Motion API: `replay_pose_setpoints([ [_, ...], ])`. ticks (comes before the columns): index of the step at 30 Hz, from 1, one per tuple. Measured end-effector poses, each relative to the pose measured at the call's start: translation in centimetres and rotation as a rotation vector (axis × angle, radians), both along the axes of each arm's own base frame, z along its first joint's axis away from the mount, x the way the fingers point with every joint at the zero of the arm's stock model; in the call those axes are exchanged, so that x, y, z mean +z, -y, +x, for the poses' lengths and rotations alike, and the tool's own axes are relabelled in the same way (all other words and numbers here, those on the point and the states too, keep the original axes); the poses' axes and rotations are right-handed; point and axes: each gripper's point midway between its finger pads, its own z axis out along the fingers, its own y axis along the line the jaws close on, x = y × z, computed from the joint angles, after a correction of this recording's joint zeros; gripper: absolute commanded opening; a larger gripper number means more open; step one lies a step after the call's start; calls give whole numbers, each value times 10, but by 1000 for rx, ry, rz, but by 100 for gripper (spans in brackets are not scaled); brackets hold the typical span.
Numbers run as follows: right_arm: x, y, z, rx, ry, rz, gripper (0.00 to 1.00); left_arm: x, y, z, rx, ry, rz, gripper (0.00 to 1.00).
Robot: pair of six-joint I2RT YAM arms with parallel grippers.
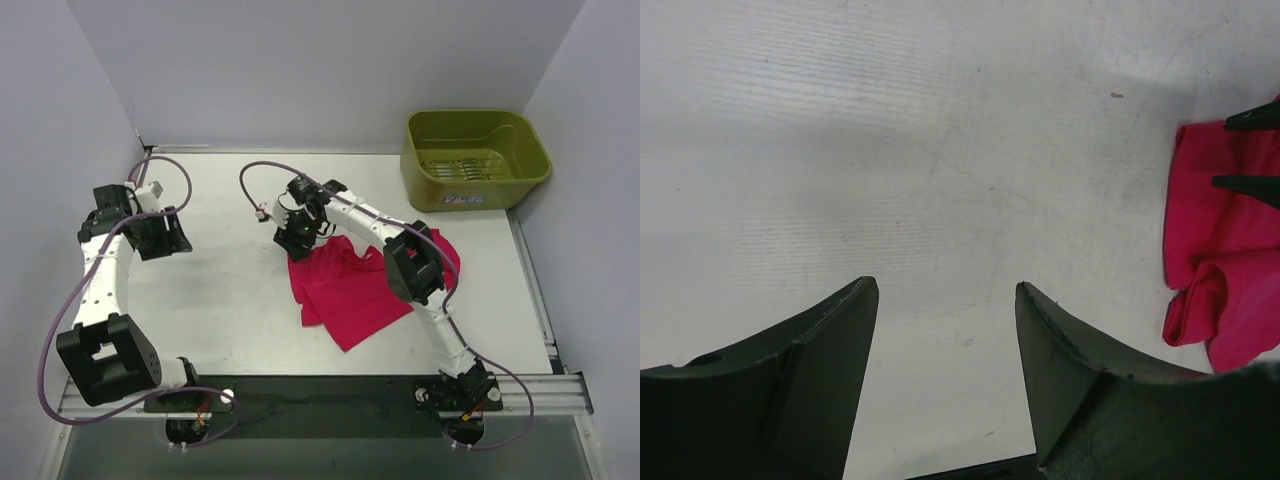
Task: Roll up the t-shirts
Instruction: Flatten out the T-shirt at the center of the board.
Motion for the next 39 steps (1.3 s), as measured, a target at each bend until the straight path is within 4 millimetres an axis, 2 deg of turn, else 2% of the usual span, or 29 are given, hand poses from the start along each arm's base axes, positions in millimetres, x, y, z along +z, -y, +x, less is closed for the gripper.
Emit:
replay_pose_setpoints([
  [5, -7, -3, 0, 46, 28, -18, 44, -1, -7, -4, 25, -1, 1, 67],
  [12, -10, -6, 6, 82, 78, -43, 43, -7, -7, -10, 32, -16, -4, 68],
  [18, -26, -7, 9, 110, 92, -76, 42, -10, -6, -13, 33, -20, -6, 67],
  [21, -24, -10, 10, 122, 110, -74, 40, -12, -6, -14, 34, -25, -8, 67],
  [27, -26, -15, 9, 147, 117, -76, 26, -15, -6, -15, 34, -28, -9, 68],
  [28, -26, -15, 9, 151, 117, -78, 20, -16, -6, -16, 35, -30, -10, 68],
  [34, -27, -20, 10, 179, 121, -78, 1, -21, -6, -18, 41, -41, -14, 68],
  [39, -23, -17, 12, 168, 107, -68, 0, -21, -7, -18, 44, -40, -15, 68],
])
